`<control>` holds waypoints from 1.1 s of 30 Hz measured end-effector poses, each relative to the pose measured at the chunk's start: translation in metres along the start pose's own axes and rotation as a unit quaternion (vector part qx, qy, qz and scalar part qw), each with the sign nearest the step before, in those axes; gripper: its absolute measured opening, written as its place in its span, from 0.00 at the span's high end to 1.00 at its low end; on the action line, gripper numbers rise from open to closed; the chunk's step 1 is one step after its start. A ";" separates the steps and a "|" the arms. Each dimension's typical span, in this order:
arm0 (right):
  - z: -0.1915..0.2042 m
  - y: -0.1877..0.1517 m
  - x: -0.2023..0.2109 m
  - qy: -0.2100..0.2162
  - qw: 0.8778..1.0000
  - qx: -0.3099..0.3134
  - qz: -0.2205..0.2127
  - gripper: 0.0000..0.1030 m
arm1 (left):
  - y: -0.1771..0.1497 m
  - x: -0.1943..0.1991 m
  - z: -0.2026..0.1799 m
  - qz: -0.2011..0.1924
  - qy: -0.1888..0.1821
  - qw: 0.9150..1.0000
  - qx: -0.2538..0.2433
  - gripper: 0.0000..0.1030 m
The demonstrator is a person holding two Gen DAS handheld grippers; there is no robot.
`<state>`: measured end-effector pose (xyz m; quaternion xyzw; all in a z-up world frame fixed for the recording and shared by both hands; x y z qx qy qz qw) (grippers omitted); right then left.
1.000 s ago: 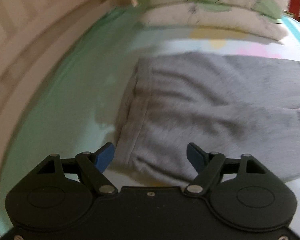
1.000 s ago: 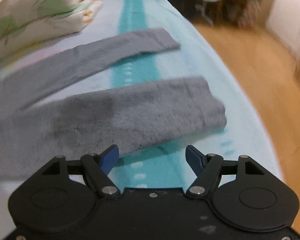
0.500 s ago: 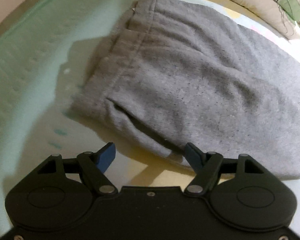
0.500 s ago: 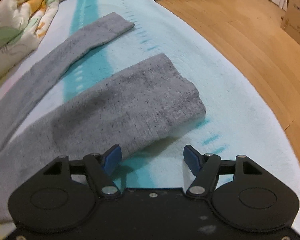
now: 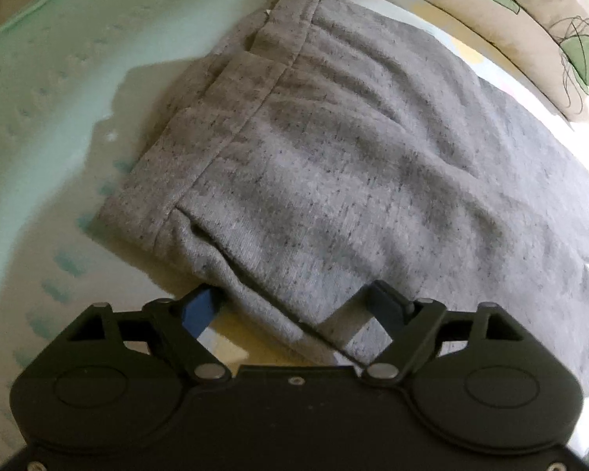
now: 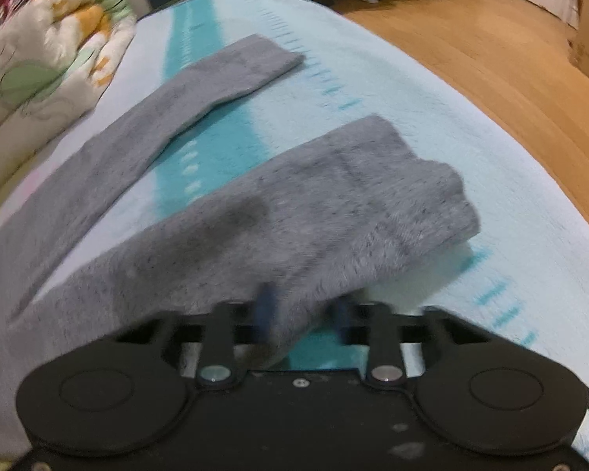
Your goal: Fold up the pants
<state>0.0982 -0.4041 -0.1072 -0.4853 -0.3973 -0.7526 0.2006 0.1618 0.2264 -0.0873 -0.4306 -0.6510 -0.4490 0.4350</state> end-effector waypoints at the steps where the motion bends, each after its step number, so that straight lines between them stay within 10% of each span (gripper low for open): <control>1: 0.003 -0.001 0.001 -0.006 1.000 0.009 -0.004 0.83 | 0.001 -0.001 -0.002 -0.003 0.002 1.000 0.002 0.18; 4: 0.009 -0.004 0.003 -0.016 0.999 0.034 -0.014 0.87 | 0.004 -0.004 -0.006 -0.009 0.015 1.000 0.007 0.21; 8: 0.011 -0.006 0.003 -0.021 0.998 0.047 -0.019 0.92 | 0.003 0.001 -0.016 -0.038 0.032 0.998 -0.029 0.76; 33: -0.019 -0.031 0.047 -0.029 0.994 0.070 0.084 0.97 | -0.012 0.035 -0.007 -0.029 0.036 0.995 -0.084 0.80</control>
Point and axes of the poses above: each gripper's, at about its wrist camera, not at the fingertips, and x roughly against the way its jaws point, z to its left, y to its top, the point moved 2 cm from there along -x, roughly the way its jaws point, and after that the axes turned 9 degrees about z, right-handed, at the moved point
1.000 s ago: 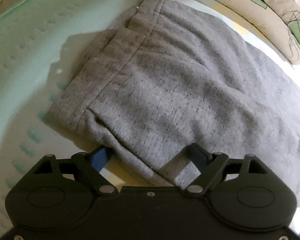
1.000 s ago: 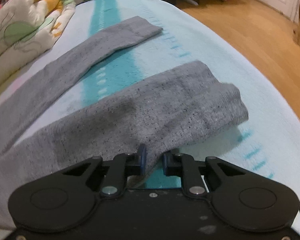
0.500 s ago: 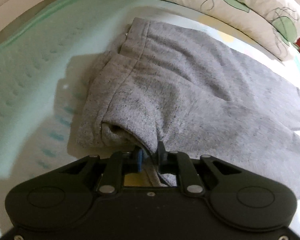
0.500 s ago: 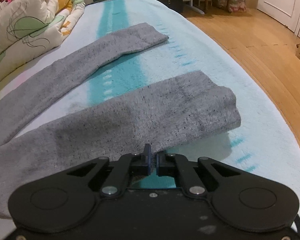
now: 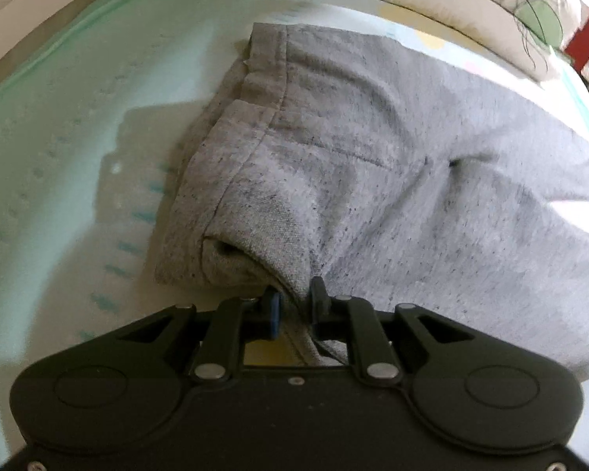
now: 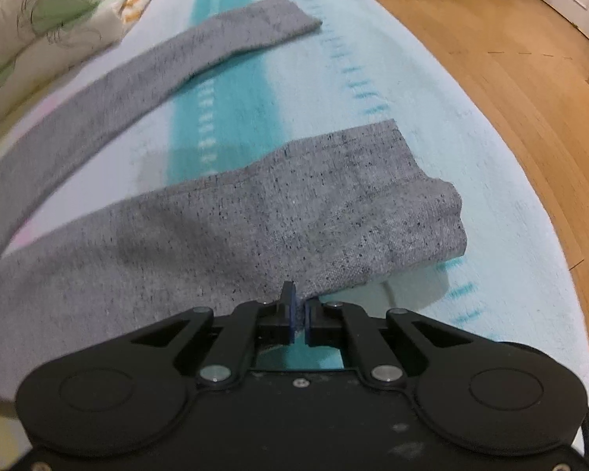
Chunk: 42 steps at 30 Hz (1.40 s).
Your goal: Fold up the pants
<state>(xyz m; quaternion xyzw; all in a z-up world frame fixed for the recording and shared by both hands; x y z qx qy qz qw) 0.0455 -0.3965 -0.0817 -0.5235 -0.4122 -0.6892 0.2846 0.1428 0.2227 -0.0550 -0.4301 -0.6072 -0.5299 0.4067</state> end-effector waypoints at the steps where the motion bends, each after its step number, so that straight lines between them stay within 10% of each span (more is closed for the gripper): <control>1: 0.000 -0.001 -0.002 -0.006 1.000 0.004 0.012 0.97 | 0.001 -0.003 -0.003 -0.002 0.009 1.000 -0.008 0.79; 8: -0.002 0.000 -0.017 -0.036 0.997 0.001 0.070 0.91 | -0.005 -0.013 -0.018 -0.005 0.070 0.995 -0.065 0.62; 11: -0.002 -0.001 -0.006 -0.078 0.994 0.015 0.074 0.71 | -0.012 0.004 -0.019 0.003 0.097 0.990 -0.103 0.56; 18: 0.006 0.012 0.051 -0.108 0.992 0.060 -0.002 0.72 | 0.007 0.052 -0.010 -0.043 0.166 0.976 -0.137 0.56; 26: 0.049 0.098 0.073 -0.054 0.994 0.058 -0.074 0.72 | 0.100 0.054 -0.017 -0.093 0.170 0.976 -0.102 0.56; 33: 0.096 0.189 0.049 -0.008 0.997 0.021 -0.077 0.71 | 0.161 0.015 -0.049 -0.130 0.192 0.959 -0.161 0.53; 42: 0.132 0.286 -0.013 -0.009 0.998 -0.028 -0.063 0.69 | 0.228 -0.037 -0.070 -0.117 0.167 0.964 -0.171 0.46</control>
Point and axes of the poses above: each gripper's, at about its wrist camera, not at the fingertips, and x roughly against the way its jaws point, z to its left, y to its top, the point moved 2 cm from there along -x, roughly the way its jaws point, and after that the axes turned 9 degrees about z, right-handed, at the moved point
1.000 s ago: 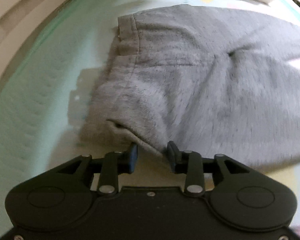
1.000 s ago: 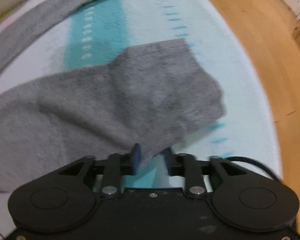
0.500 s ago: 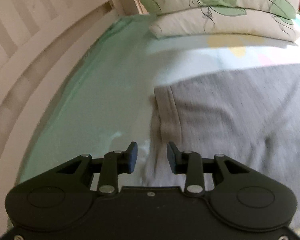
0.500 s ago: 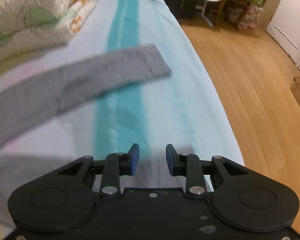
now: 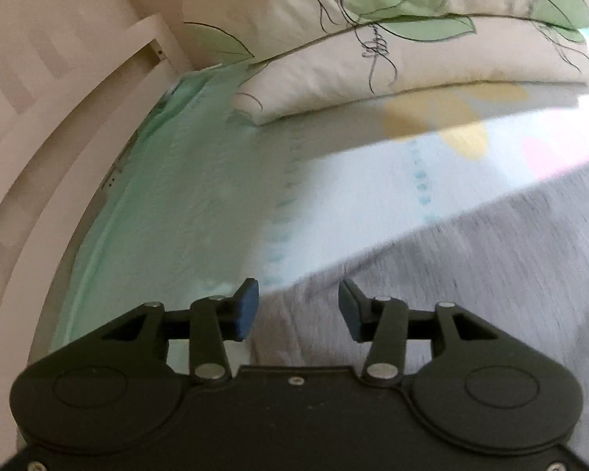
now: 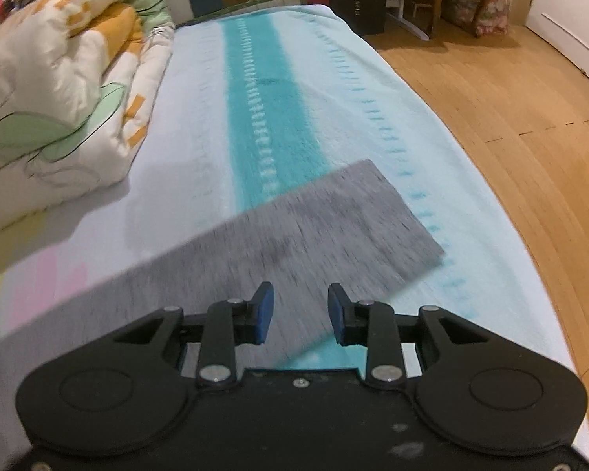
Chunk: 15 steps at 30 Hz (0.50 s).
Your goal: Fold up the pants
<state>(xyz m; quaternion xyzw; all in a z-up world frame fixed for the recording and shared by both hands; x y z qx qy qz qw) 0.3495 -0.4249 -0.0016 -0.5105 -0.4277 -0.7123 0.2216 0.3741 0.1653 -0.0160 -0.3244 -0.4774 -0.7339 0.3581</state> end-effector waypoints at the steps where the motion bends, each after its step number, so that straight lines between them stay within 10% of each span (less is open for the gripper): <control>1: 0.005 0.008 -0.008 -0.003 1.000 -0.002 0.005 0.69 | 0.007 -0.006 0.000 -0.002 -0.011 1.000 0.009 0.45; 5: 0.024 0.025 -0.030 -0.007 1.000 0.017 0.019 0.69 | 0.029 -0.017 -0.004 0.007 -0.074 0.997 -0.008 0.38; 15: 0.045 0.062 -0.062 -0.015 0.998 0.013 0.063 0.67 | 0.043 -0.038 -0.040 0.026 -0.096 0.984 -0.149 0.37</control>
Point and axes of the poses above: each gripper's, at about its wrist camera, not at the fingertips, and x roughly against the way its jaws point, z to its left, y to its top, the point moved 2 cm from there along -x, roughly the way its jaws point, and after that the axes turned 9 degrees about z, right-handed, at the moved point
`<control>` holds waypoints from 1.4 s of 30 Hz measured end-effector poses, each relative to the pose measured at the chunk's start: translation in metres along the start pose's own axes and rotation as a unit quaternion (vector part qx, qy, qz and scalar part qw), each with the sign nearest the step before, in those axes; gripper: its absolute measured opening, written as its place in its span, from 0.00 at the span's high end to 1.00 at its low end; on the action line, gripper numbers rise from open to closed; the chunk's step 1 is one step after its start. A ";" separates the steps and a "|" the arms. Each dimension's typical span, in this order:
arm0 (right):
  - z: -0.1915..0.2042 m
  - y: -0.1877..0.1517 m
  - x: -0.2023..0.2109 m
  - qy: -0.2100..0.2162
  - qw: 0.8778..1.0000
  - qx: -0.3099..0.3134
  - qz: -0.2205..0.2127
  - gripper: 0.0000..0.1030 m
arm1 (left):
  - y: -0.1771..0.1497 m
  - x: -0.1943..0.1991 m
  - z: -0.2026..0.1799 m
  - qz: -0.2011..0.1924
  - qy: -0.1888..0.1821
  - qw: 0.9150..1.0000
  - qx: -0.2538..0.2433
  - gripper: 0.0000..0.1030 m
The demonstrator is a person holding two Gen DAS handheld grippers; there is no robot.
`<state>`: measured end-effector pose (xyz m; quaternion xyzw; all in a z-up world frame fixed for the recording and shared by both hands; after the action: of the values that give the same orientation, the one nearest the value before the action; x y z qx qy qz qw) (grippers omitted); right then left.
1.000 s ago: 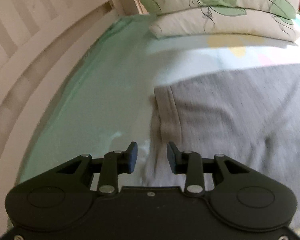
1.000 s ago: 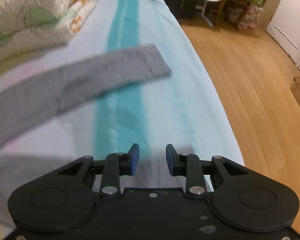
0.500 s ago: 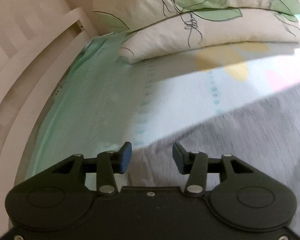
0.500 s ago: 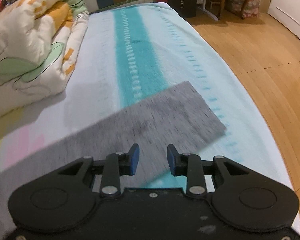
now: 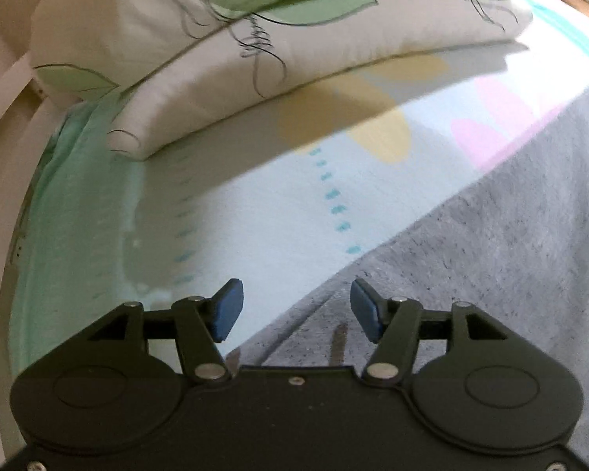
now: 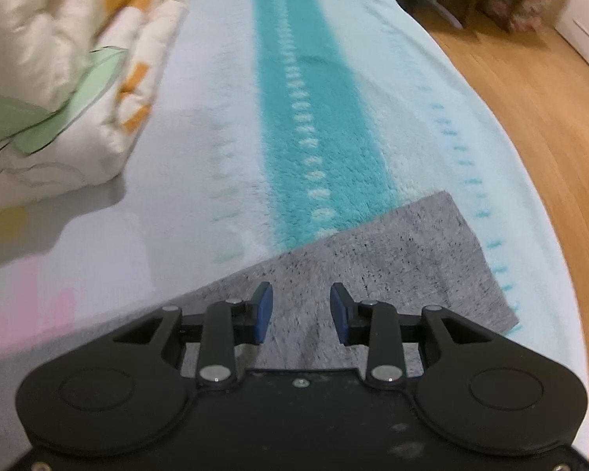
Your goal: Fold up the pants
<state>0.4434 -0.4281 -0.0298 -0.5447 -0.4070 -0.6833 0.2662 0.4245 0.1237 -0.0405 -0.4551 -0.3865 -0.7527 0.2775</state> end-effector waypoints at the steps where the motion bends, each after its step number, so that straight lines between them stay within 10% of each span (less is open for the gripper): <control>1: -0.002 0.003 -0.005 0.009 1.000 -0.022 0.004 0.67 | -0.001 -0.002 -0.004 -0.001 0.000 1.000 -0.007 0.37; 6: 0.001 0.013 -0.018 0.027 0.995 -0.094 -0.021 0.66 | -0.002 -0.013 -0.014 0.012 -0.007 0.999 -0.048 0.37; 16: 0.035 0.025 -0.057 -0.080 0.992 -0.097 0.013 0.63 | -0.020 -0.039 -0.023 0.037 -0.023 0.996 -0.081 0.30; 19: 0.031 0.023 -0.054 -0.051 0.995 -0.080 0.002 0.97 | -0.021 -0.040 -0.018 0.041 -0.081 0.994 -0.056 0.55; 22: 0.016 0.021 -0.049 -0.012 0.997 -0.080 0.000 0.98 | -0.025 -0.034 -0.021 0.027 -0.077 0.995 -0.064 0.83; 42: -0.060 -0.076 0.091 0.100 0.991 -0.068 -0.061 0.99 | -0.080 0.100 -0.043 -0.086 0.029 0.990 -0.104 0.88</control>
<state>0.3262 -0.4315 0.0329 -0.4646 -0.3632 -0.7755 0.2255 0.2996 0.1257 0.0105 -0.4247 -0.3360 -0.8225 0.1739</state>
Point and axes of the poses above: each gripper's, at about its wrist camera, not at the fingertips, and x roughly against the way its jaws point, z to its left, y to its top, the point moved 2 cm from there along -x, roughly the way its jaws point, and after that the axes turned 9 degrees about z, right-handed, at the moved point
